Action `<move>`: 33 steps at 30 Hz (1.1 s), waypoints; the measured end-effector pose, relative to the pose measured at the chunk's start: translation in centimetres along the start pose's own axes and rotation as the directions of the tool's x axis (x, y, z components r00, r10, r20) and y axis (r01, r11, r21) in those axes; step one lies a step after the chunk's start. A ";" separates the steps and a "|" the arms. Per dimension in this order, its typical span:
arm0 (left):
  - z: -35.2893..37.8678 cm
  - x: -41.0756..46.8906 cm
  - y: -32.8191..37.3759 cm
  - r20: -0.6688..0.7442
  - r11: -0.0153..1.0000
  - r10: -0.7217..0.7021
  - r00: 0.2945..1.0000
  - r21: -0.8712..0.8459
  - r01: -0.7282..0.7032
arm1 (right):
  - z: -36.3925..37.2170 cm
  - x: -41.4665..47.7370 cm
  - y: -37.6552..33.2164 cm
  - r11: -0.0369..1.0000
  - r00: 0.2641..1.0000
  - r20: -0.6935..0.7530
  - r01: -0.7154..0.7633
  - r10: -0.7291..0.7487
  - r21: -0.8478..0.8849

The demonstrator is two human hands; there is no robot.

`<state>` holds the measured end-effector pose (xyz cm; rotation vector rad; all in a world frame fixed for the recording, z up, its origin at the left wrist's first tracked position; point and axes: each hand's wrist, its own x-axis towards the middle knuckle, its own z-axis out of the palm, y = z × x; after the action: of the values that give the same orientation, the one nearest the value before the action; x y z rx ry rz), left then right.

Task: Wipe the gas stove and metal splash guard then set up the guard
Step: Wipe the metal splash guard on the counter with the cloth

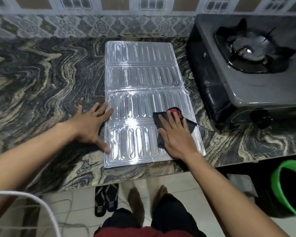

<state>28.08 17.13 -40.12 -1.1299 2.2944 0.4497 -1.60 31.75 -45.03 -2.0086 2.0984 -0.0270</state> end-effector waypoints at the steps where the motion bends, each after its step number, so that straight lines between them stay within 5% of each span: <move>1: 0.4 -0.2 0.2 0.009 1.000 -0.006 1.000 0.004 0.006 | -0.1 0.1 0.2 1.000 1.000 0.006 0.008 -0.008 -0.004; 6: 0.5 -0.5 0.4 -0.010 0.999 -0.030 0.999 -0.029 0.030 | -0.5 0.7 1.2 0.999 0.998 0.046 0.044 -0.044 0.002; 15: 1.0 -0.2 0.2 -0.027 1.000 -0.007 1.000 -0.009 0.007 | 0.8 -4.3 -1.8 0.974 0.975 -0.014 -0.222 0.223 0.048; 20: 0.9 -0.3 0.1 -0.047 1.000 0.008 0.999 -0.002 -0.008 | 1.3 -0.4 -8.4 0.998 1.000 -0.002 0.030 -0.029 0.048; 25: 0.9 -0.5 0.1 -0.040 1.000 -0.005 0.999 0.008 0.005 | 2.2 -0.5 -12.1 0.918 0.915 0.072 0.395 -0.396 0.029; 33: 0.7 -0.6 0.2 -0.021 1.000 -0.013 1.000 -0.017 0.013 | 2.2 -5.0 -6.3 0.924 0.922 0.070 0.381 -0.382 0.025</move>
<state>28.46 17.93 -40.32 -1.1621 2.3036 0.4546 5.10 36.65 -45.25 -2.3417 1.6293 -0.0308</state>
